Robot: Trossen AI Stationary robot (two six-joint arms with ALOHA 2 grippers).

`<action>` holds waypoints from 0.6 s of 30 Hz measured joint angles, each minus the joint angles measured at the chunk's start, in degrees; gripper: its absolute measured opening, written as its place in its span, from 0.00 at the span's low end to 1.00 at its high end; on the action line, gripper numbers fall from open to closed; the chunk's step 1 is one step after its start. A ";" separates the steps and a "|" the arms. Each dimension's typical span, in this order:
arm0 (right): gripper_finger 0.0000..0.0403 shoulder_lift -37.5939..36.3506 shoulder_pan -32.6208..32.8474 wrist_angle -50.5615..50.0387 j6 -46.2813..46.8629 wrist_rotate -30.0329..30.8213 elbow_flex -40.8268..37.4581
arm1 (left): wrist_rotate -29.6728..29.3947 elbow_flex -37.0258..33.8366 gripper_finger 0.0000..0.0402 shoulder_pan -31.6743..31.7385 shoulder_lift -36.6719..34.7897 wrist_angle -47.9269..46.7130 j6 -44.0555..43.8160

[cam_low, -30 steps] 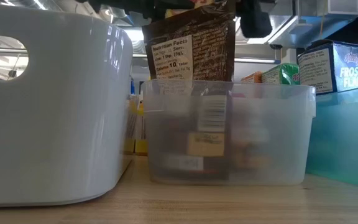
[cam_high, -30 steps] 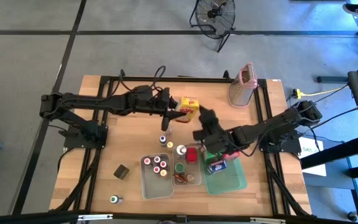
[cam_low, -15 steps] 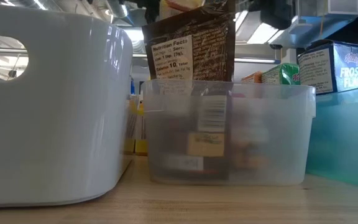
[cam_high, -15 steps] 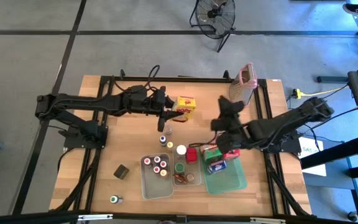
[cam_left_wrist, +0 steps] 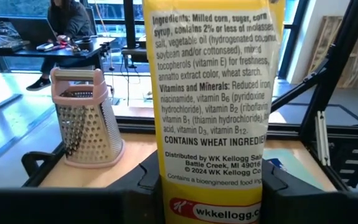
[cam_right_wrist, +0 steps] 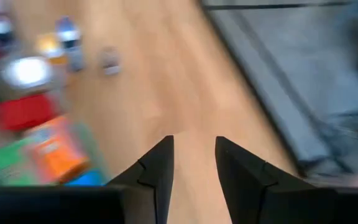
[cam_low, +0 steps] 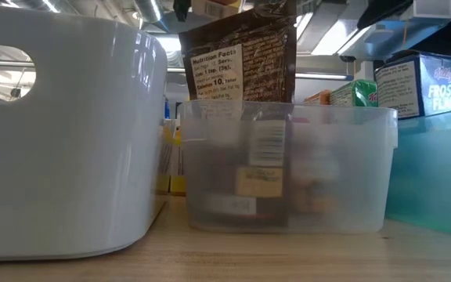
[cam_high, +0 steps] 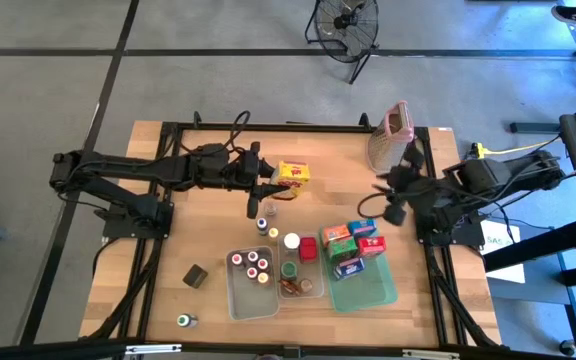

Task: Pick & Place Kitchen Items
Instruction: Put the yellow cereal box into the blue bin

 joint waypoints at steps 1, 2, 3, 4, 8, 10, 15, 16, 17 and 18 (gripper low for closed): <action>0.30 -0.55 0.03 0.76 -1.04 -2.46 -0.47 | 0.00 0.00 0.30 0.00 0.00 -0.14 0.02; 0.30 -0.73 0.05 1.66 -2.29 -4.01 -0.86 | -0.01 0.00 0.31 0.02 0.00 -0.28 0.02; 0.30 -0.74 0.03 2.99 -3.56 -5.37 -1.14 | -0.02 0.00 0.31 0.02 0.00 -0.34 0.10; 0.31 -0.68 0.03 4.15 -4.73 -6.77 -1.32 | -0.02 0.00 0.31 -0.05 0.00 -0.36 0.39; 0.37 0.72 0.03 9.36 -9.85 -11.08 -1.86 | -0.13 0.00 0.31 -0.75 0.00 -0.47 0.48; 0.43 1.78 0.03 11.36 -12.67 -12.00 -2.13 | -0.11 0.00 0.31 -1.20 0.00 -0.50 0.48; 0.61 4.76 0.01 21.11 -18.93 -7.60 -2.13 | -0.11 0.00 0.31 -2.19 0.00 -0.76 0.52; 0.64 5.14 0.03 23.64 -20.00 -5.84 -2.13 | -0.11 0.00 0.31 -2.31 0.00 -0.77 0.90; 0.66 5.49 0.01 26.60 -21.66 -4.88 -2.13 | -0.11 0.00 0.31 -2.51 0.00 -0.76 1.84; 0.68 5.90 0.00 30.80 -23.34 -4.46 -2.13 | -0.12 0.00 0.31 -2.78 0.00 -0.75 3.43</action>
